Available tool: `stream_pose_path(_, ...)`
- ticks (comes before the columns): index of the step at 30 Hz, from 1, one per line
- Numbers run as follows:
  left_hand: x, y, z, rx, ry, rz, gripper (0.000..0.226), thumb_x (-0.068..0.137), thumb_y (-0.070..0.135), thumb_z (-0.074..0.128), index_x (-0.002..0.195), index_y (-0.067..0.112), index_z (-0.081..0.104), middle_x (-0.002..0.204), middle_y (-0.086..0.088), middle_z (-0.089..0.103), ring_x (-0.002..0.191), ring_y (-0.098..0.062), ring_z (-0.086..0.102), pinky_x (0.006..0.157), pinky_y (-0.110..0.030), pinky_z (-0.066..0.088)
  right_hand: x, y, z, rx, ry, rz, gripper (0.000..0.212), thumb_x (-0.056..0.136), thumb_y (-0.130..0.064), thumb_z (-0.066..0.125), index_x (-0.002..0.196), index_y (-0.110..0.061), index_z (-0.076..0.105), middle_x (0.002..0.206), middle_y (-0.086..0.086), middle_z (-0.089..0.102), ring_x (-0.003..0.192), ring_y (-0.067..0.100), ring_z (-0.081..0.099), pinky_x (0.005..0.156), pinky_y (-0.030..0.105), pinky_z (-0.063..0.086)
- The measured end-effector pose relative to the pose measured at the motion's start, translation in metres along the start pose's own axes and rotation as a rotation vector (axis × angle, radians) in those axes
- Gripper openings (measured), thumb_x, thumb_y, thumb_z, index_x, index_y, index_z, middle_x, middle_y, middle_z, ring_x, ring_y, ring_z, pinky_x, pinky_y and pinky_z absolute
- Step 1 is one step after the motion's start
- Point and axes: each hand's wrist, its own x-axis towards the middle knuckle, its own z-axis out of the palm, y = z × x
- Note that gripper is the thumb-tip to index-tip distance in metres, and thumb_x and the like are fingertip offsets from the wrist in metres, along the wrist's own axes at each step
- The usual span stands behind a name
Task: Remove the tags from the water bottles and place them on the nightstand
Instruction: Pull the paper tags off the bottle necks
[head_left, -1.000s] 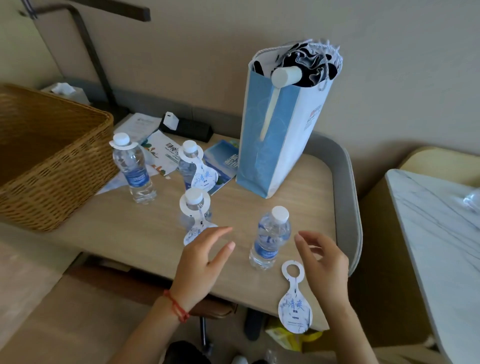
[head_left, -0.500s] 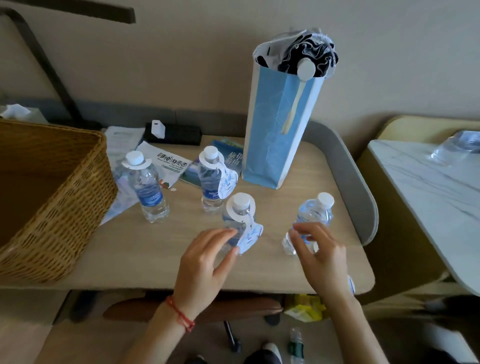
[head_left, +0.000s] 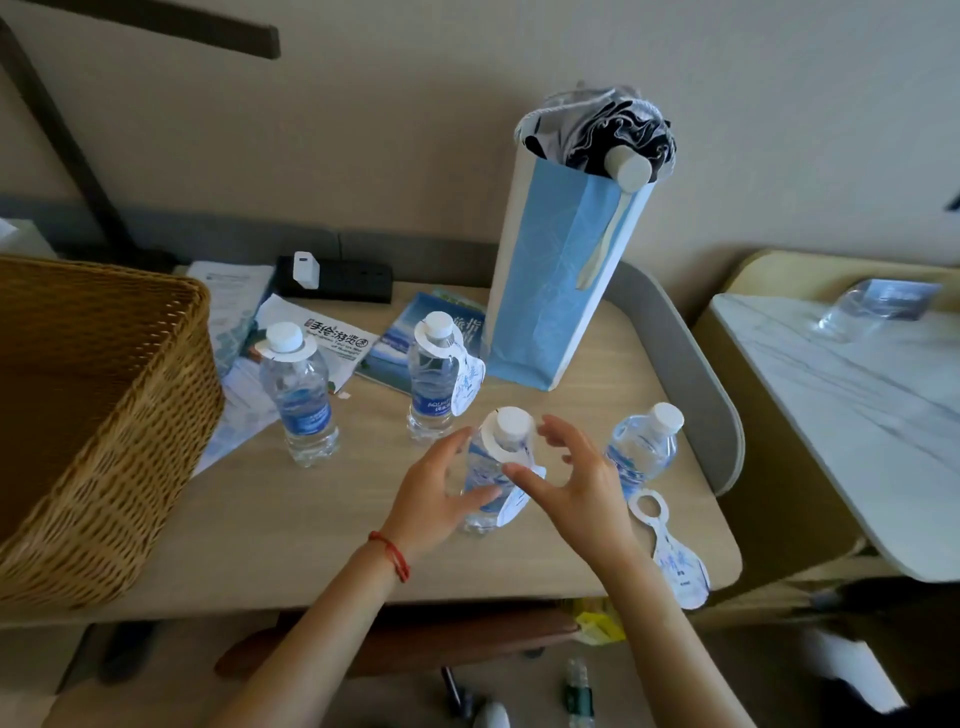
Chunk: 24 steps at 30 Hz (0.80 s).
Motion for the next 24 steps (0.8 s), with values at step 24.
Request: stream_pose_path(24, 0.018, -0.019, 0.009, -0.165, -0.050, -0.062, 0.066, 0.058, 0.038, 0.083, 0.113, 0.048, 0.048, 0.113, 0.024, 0.060, 0.105, 0.007, 0.054, 0.087, -0.016, 0.048, 0.034, 0.001, 0.000, 0.014, -0.129, -0.179, 0.058, 0.066, -0.038, 0.078, 0.115, -0.023, 0.051, 0.099, -0.009, 0.056, 0.093, -0.004, 0.050, 0.074, 0.001, 0.033)
